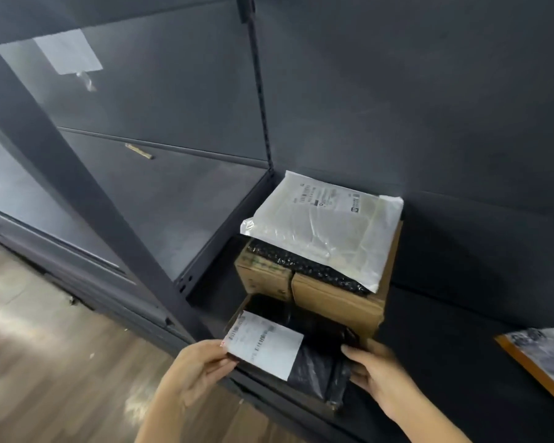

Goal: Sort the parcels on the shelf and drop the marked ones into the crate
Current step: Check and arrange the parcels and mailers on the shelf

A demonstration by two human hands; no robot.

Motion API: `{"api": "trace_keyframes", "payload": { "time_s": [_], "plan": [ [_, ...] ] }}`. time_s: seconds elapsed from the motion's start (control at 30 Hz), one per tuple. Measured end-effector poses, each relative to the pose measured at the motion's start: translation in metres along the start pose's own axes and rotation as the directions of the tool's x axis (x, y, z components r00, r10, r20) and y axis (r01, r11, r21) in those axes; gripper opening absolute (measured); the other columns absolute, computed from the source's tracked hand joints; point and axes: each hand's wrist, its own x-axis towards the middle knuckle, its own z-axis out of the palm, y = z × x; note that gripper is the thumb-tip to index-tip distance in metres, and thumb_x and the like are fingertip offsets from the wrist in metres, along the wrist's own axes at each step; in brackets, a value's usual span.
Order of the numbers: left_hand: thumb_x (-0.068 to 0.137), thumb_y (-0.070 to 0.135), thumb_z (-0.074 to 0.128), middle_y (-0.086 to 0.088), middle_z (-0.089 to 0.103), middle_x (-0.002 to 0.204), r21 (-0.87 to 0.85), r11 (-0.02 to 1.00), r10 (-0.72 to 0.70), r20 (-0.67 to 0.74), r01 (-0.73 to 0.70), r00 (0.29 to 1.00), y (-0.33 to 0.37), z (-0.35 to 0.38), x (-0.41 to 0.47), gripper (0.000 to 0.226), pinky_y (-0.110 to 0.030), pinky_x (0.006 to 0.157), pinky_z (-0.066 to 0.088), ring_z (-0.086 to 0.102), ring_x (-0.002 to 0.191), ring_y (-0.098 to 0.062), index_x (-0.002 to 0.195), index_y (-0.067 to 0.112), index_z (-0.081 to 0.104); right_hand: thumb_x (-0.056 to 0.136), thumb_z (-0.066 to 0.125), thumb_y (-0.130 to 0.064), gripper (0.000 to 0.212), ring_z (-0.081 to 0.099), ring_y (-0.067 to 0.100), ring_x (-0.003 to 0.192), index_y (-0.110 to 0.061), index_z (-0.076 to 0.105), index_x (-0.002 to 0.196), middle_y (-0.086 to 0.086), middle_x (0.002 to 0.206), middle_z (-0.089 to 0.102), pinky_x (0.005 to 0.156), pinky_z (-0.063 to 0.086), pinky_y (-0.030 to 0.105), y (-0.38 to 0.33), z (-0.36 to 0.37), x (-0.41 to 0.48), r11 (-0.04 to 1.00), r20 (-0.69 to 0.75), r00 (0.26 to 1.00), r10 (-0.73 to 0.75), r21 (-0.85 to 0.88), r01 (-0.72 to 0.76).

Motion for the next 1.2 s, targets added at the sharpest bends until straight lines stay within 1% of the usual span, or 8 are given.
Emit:
{"api": "trace_keyframes", "payload": {
  "time_s": [0.2, 0.43, 0.53, 0.6, 0.8, 0.9, 1.0, 1.2],
  "plan": [
    [0.088, -0.012, 0.053, -0.022, 0.067, 0.096, 0.028, 0.994, -0.098, -0.182, 0.105, 0.978, -0.011, 0.013, 0.04, 0.01, -0.028, 0.047, 0.058, 0.066, 0.08, -0.03, 0.093, -0.009, 0.061, 0.089, 0.061, -0.009, 0.004, 0.064, 0.023, 0.085, -0.007, 0.064, 0.087, 0.011, 0.093, 0.066, 0.062, 0.052, 0.032, 0.009, 0.006, 0.029, 0.976, -0.168, 0.985, -0.033, -0.216, -0.004],
    [0.083, -0.008, 0.061, -0.022, 0.068, 0.088, 0.229, 0.969, -0.025, -0.267, 0.089, 0.963, -0.016, 0.009, 0.054, 0.009, -0.03, 0.05, 0.059, 0.066, 0.08, -0.032, 0.09, -0.013, 0.064, 0.085, 0.068, -0.025, 0.038, 0.062, 0.015, 0.052, -0.012, 0.041, 0.063, 0.006, 0.06, 0.059, 0.047, 0.053, 0.025, 0.008, 0.004, 0.028, 0.83, -0.223, 0.959, -0.175, -0.557, 0.022],
    [0.08, 0.013, 0.067, -0.014, 0.065, 0.084, 0.783, 0.622, 0.301, -0.256, 0.014, 0.919, -0.003, 0.02, 0.043, 0.013, -0.032, 0.061, 0.05, 0.059, 0.074, -0.025, 0.083, 0.0, 0.065, 0.087, 0.065, -0.029, 0.037, 0.062, 0.014, 0.054, -0.013, 0.043, 0.062, 0.004, 0.061, 0.06, 0.05, 0.053, 0.024, 0.005, 0.0, 0.02, 0.834, -0.204, 0.97, -0.129, -0.552, -0.005],
    [0.084, 0.015, 0.06, -0.007, 0.058, 0.091, 0.923, 0.383, 0.476, -0.158, -0.042, 0.865, 0.014, 0.041, 0.026, 0.009, -0.028, 0.063, 0.039, 0.051, 0.076, -0.021, 0.091, 0.009, 0.06, 0.089, 0.062, -0.032, 0.034, 0.061, 0.012, 0.054, -0.013, 0.05, 0.065, 0.003, 0.063, 0.062, 0.05, 0.052, 0.022, -0.001, -0.007, 0.013, 0.827, -0.184, 0.975, -0.128, -0.561, 0.002],
    [0.087, 0.015, 0.062, 0.009, 0.062, 0.079, 0.729, 0.32, 0.789, 0.149, -0.605, 0.597, 0.055, 0.136, -0.032, 0.011, -0.014, 0.065, 0.042, 0.059, 0.077, -0.006, 0.078, 0.022, 0.061, 0.09, 0.06, -0.025, 0.024, 0.062, 0.012, 0.054, -0.012, 0.057, 0.07, 0.003, 0.065, 0.066, 0.049, 0.051, 0.022, -0.037, -0.047, -0.014, 0.824, -0.225, 0.938, -0.263, -0.558, 0.097],
    [0.084, 0.013, 0.065, 0.009, 0.06, 0.074, 0.512, 0.091, 0.885, 0.352, -0.854, 0.305, 0.055, 0.189, -0.074, 0.009, -0.009, 0.066, 0.043, 0.056, 0.075, -0.005, 0.077, 0.019, 0.061, 0.09, 0.059, -0.023, 0.016, 0.065, 0.013, 0.061, -0.012, 0.062, 0.078, 0.004, 0.074, 0.069, 0.058, 0.054, 0.024, -0.057, -0.07, -0.028, 0.842, -0.259, 0.901, -0.347, -0.51, 0.177],
    [0.085, 0.014, 0.063, 0.007, 0.059, 0.075, 0.344, -0.046, 0.774, 0.606, -0.938, 0.184, 0.036, 0.255, -0.087, 0.006, -0.011, 0.065, 0.044, 0.054, 0.072, -0.007, 0.079, 0.015, 0.061, 0.089, 0.057, -0.022, 0.012, 0.068, 0.011, 0.067, -0.014, 0.065, 0.086, 0.002, 0.081, 0.071, 0.06, 0.054, 0.022, -0.066, -0.094, -0.039, 0.851, -0.332, 0.844, -0.421, -0.467, 0.241],
    [0.086, 0.011, 0.056, -0.006, 0.067, 0.103, 0.415, 0.13, 0.431, 0.794, -0.9, 0.429, -0.034, 0.362, -0.051, 0.019, -0.034, 0.082, 0.053, 0.064, 0.095, -0.022, 0.103, 0.008, 0.064, 0.09, 0.045, -0.017, 0.028, 0.051, 0.014, 0.068, -0.021, 0.045, 0.063, -0.008, 0.064, 0.049, 0.053, 0.028, 0.02, -0.057, -0.161, -0.059, 0.769, -0.514, 0.692, -0.507, -0.633, 0.093]
  ]
}}
